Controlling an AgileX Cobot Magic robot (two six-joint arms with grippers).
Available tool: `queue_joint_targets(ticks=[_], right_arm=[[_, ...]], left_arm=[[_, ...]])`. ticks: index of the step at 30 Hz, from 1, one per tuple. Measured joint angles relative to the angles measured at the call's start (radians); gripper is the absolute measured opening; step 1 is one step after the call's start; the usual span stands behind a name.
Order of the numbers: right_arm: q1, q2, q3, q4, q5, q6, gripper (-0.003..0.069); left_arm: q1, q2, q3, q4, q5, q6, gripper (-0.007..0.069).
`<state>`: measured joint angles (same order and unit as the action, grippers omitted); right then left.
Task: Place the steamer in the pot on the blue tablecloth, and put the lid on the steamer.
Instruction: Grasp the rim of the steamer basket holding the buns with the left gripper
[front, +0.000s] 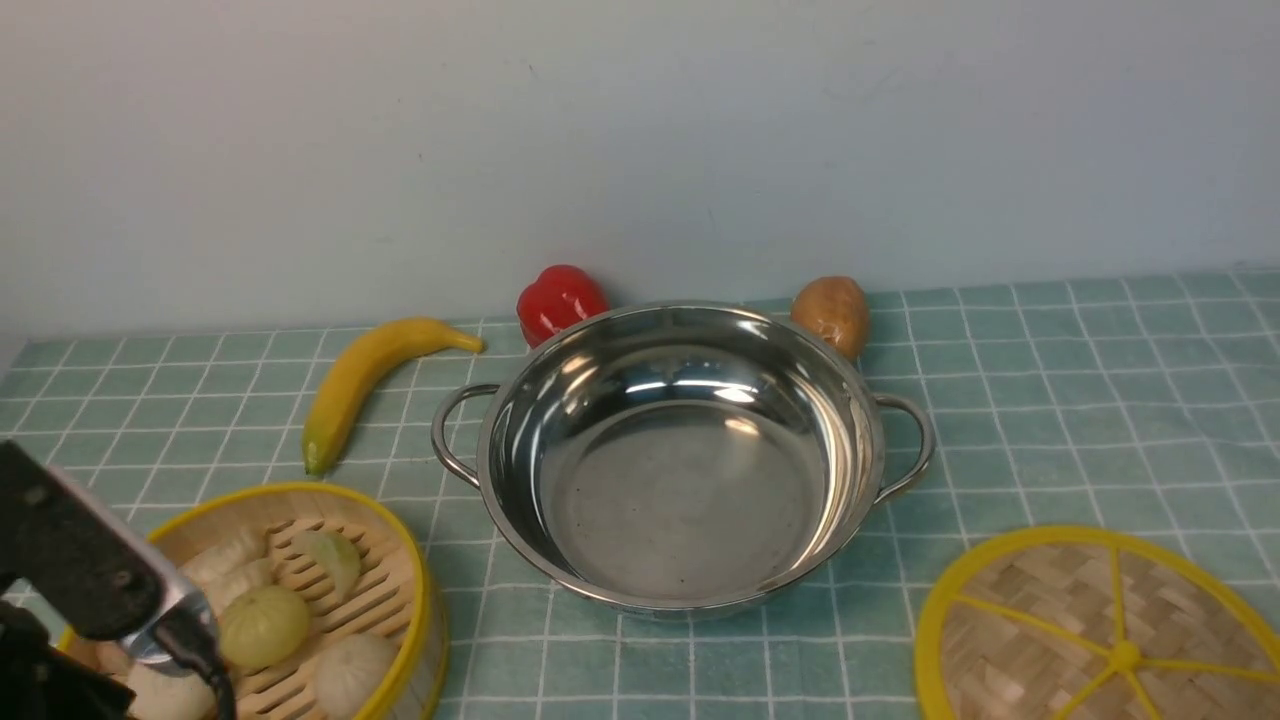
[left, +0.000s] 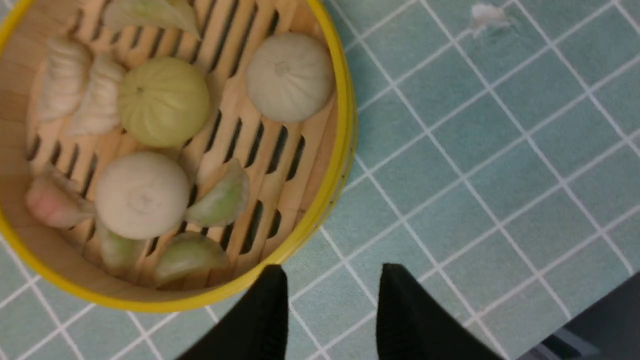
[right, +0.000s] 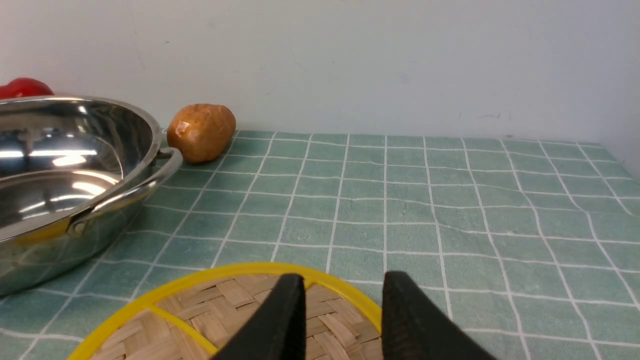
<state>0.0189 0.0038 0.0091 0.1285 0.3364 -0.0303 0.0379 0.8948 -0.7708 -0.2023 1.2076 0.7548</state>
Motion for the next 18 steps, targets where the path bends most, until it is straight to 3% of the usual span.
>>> queue_joint_targets(ticks=[4,13,18], right_arm=[[0.000,0.000,0.000,0.000,0.000,0.000,0.0242],[0.000,0.000,0.000,0.000,0.000,0.000,0.0242],[0.000,0.000,0.000,0.000,0.000,0.000,0.0242]], left_arm=[[-0.025,0.116,0.000,0.004,-0.009,0.085,0.0267],[-0.086,0.342,0.000,0.007,-0.095,0.144,0.0461],[-0.102,0.417,0.000,0.012,-0.147,0.184,0.0482]])
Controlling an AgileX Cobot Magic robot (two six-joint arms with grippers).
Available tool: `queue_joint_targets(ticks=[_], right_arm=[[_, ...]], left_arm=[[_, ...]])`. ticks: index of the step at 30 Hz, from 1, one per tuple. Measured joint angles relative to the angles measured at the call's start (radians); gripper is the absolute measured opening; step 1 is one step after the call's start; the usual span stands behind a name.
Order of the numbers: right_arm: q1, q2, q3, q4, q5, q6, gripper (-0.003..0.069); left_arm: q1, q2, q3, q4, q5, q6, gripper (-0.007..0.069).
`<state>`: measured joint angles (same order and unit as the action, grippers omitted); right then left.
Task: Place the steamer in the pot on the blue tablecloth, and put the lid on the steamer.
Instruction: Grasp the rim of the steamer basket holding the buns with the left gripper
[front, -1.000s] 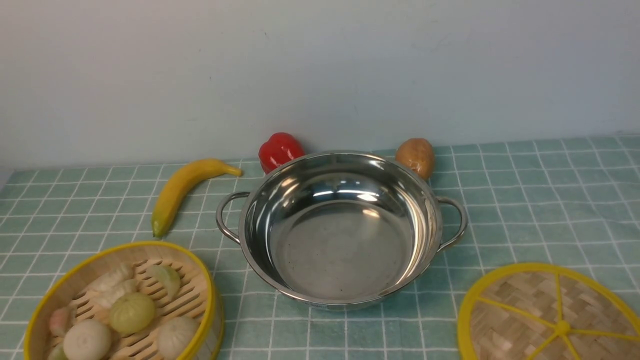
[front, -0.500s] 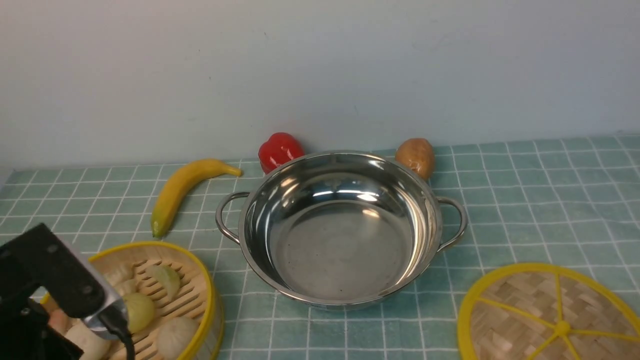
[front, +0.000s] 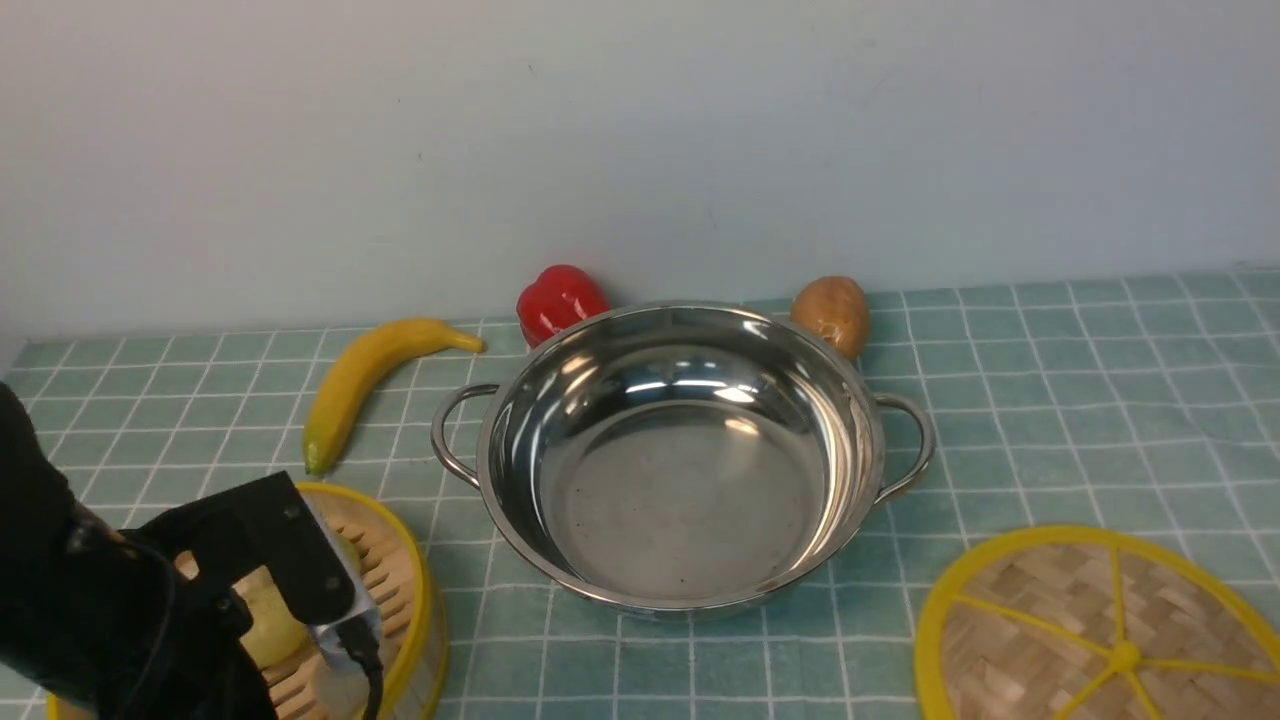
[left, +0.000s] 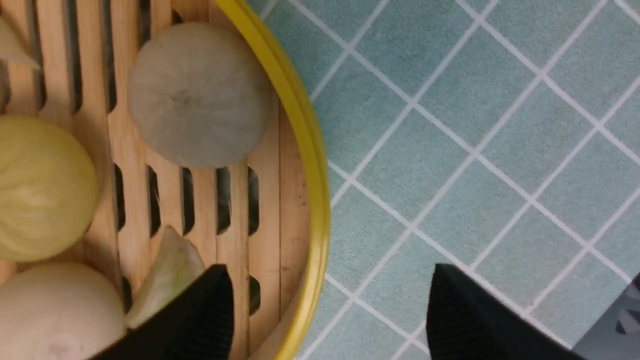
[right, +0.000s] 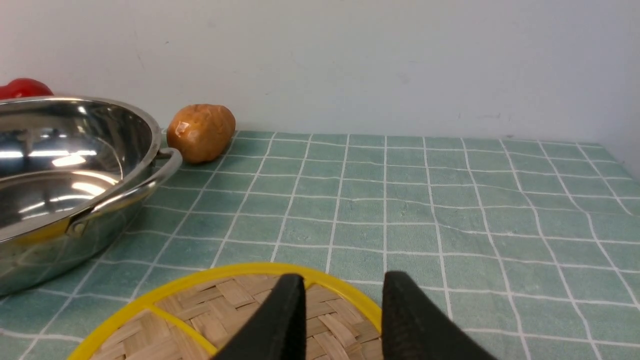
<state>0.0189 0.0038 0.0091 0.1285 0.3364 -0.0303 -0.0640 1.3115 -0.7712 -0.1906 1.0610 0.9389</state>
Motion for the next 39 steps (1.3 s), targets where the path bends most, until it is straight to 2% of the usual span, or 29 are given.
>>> queue_joint_targets(ticks=[29,32,35,36,39], right_arm=[[0.000,0.000,0.000,0.000,0.000,0.000,0.0242],[0.000,0.000,0.000,0.000,0.000,0.000,0.0242],[0.000,0.000,0.000,0.000,0.000,0.000,0.0242],[0.000,0.000,0.000,0.000,0.000,0.000,0.0242],[0.000,0.000,0.000,0.000,0.000,0.000,0.0242]], left_arm=[[-0.003,0.253,-0.001,0.033,-0.080,0.014,0.0475],[-0.003,0.271,-0.001,0.033,-0.098,0.015,0.0439],[-0.003,0.283,-0.001,0.022,-0.112,0.015,0.0326],[-0.003,0.283,-0.001,0.020,-0.112,0.015,0.0326],[-0.003,0.283,-0.001,0.001,-0.103,0.010,0.0112]])
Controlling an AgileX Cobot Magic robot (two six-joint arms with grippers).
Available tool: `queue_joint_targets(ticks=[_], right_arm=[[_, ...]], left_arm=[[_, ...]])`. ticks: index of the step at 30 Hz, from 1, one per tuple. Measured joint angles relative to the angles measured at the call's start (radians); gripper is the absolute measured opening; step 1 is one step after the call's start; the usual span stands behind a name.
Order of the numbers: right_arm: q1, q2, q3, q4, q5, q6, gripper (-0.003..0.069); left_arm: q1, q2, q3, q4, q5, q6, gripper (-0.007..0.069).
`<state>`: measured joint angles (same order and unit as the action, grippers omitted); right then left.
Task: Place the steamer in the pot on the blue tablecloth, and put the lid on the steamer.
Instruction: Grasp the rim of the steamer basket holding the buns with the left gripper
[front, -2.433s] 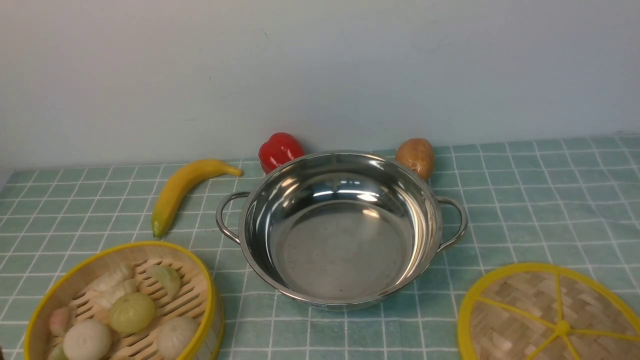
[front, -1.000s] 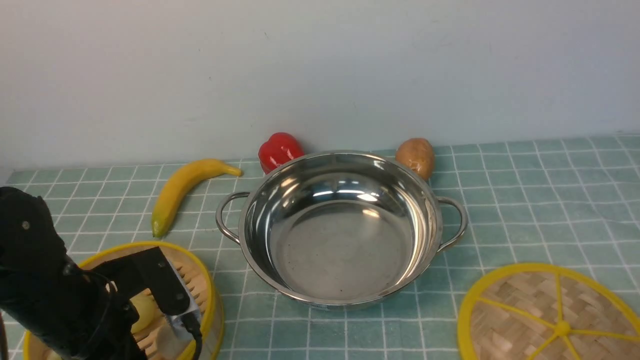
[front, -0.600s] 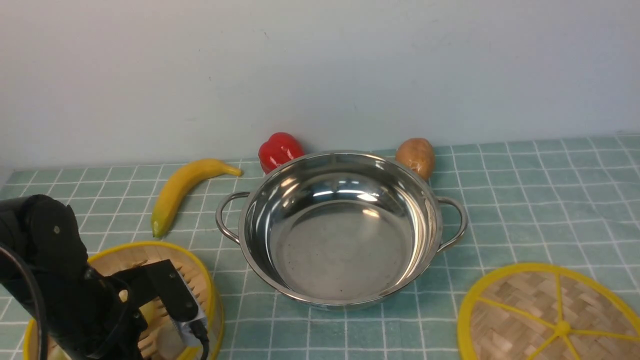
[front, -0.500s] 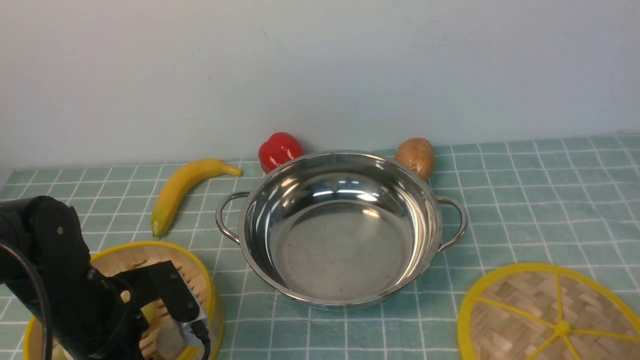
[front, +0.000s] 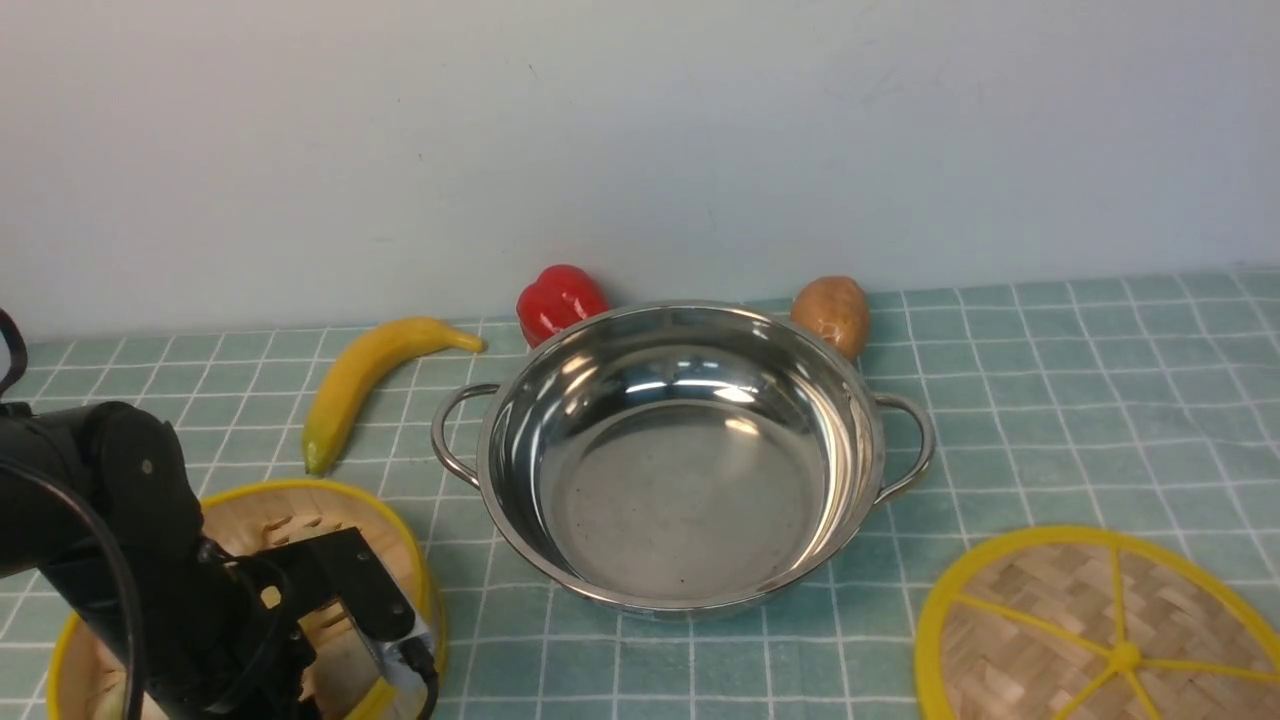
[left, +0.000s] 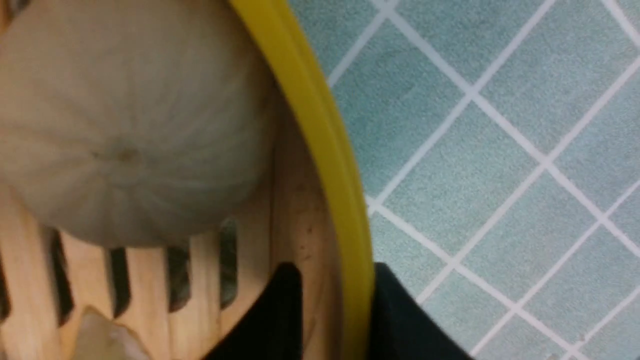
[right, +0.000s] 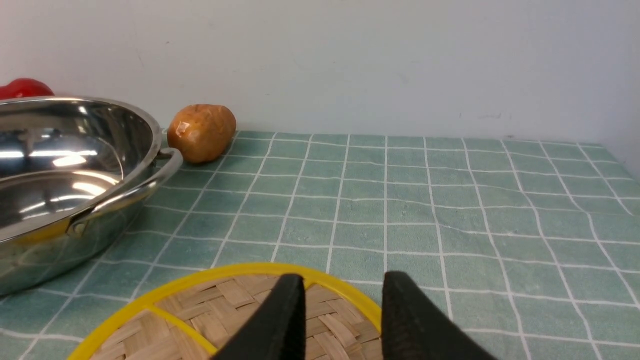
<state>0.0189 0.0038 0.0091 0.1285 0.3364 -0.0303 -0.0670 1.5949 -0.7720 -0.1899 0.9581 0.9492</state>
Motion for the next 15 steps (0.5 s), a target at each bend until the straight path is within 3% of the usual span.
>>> queue_joint_targets(ticks=[2,15], right_arm=[[0.000,0.000,0.000,0.000,0.000,0.000,0.0242],[0.000,0.000,0.000,0.000,0.000,0.000,0.0242]], left_arm=[[-0.001,-0.001,0.000,-0.001,0.000,-0.007,0.0042],[-0.003,-0.062,-0.004,0.074,0.017,-0.079,0.0039]])
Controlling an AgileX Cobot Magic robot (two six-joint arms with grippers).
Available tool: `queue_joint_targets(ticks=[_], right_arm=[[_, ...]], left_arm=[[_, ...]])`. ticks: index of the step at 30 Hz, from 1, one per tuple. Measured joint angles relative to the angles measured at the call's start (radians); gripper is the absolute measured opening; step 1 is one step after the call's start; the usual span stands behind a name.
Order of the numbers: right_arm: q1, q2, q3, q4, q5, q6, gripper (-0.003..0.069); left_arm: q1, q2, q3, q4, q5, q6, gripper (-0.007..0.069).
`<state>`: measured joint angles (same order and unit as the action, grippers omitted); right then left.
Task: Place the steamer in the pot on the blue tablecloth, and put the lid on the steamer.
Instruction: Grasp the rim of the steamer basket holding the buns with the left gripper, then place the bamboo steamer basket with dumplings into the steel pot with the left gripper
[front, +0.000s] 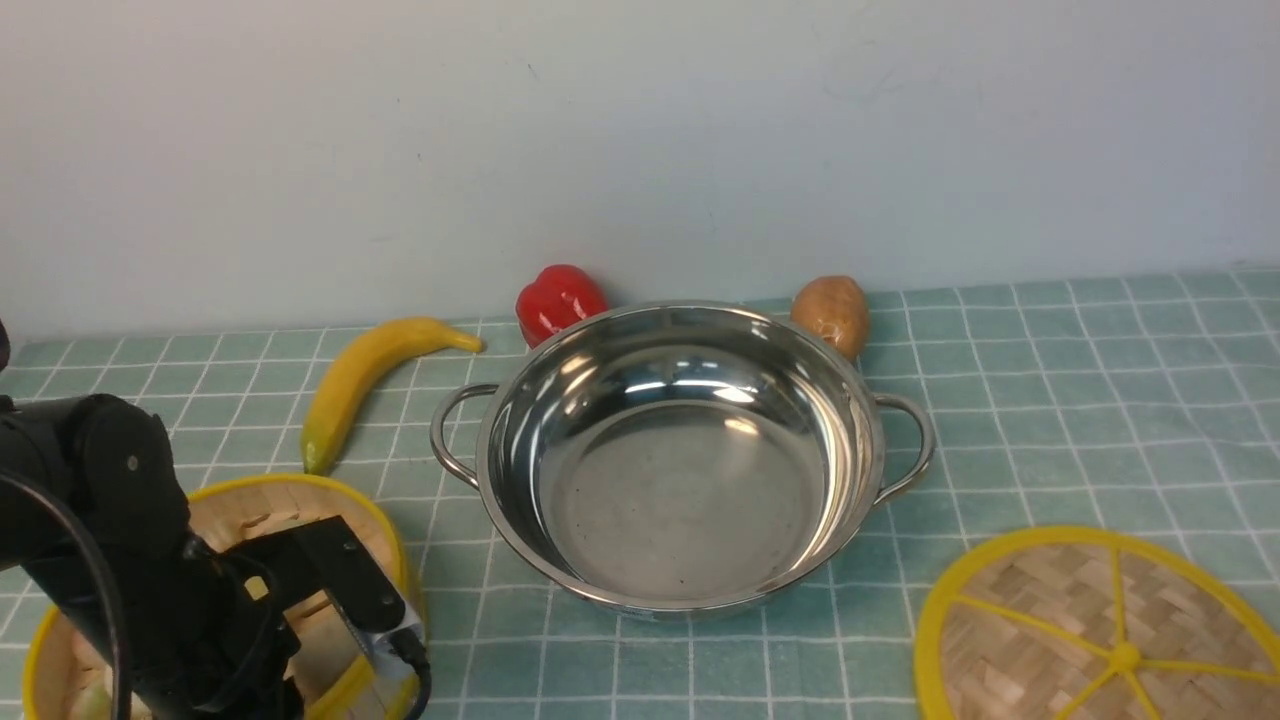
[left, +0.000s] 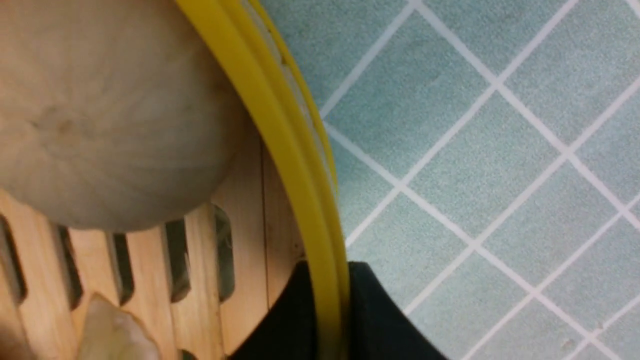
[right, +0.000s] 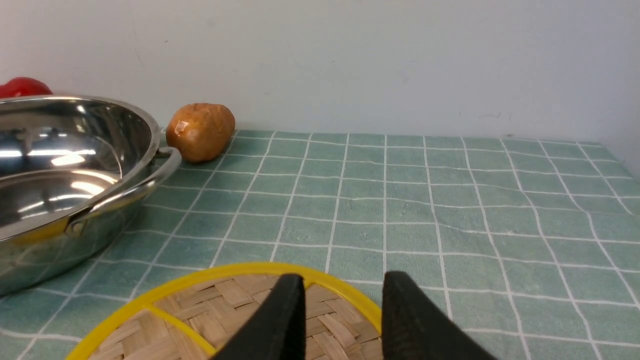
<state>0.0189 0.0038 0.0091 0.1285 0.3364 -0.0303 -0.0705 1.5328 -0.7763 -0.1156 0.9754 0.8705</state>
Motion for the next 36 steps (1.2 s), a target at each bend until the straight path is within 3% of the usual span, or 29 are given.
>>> queue_joint_targets(ticks=[9,20,29,36], right_arm=[[0.000,0.000,0.000,0.000,0.000,0.000,0.0242],[0.000,0.000,0.000,0.000,0.001,0.000,0.0242],[0.000,0.000,0.000,0.000,0.001,0.000,0.0242],[0.000,0.000,0.000,0.000,0.001,0.000,0.0242]], left_arm=[[0.000,-0.172,-0.021,0.150,0.090,-0.124,0.0043],[-0.002,-0.201,-0.272,0.053,0.242,-0.106,0.0043],[-0.138,-0.162,-0.498,0.017,0.274,-0.089,0.0043],[-0.326,-0.001,-0.657,0.007,0.279,-0.082,0.0043]])
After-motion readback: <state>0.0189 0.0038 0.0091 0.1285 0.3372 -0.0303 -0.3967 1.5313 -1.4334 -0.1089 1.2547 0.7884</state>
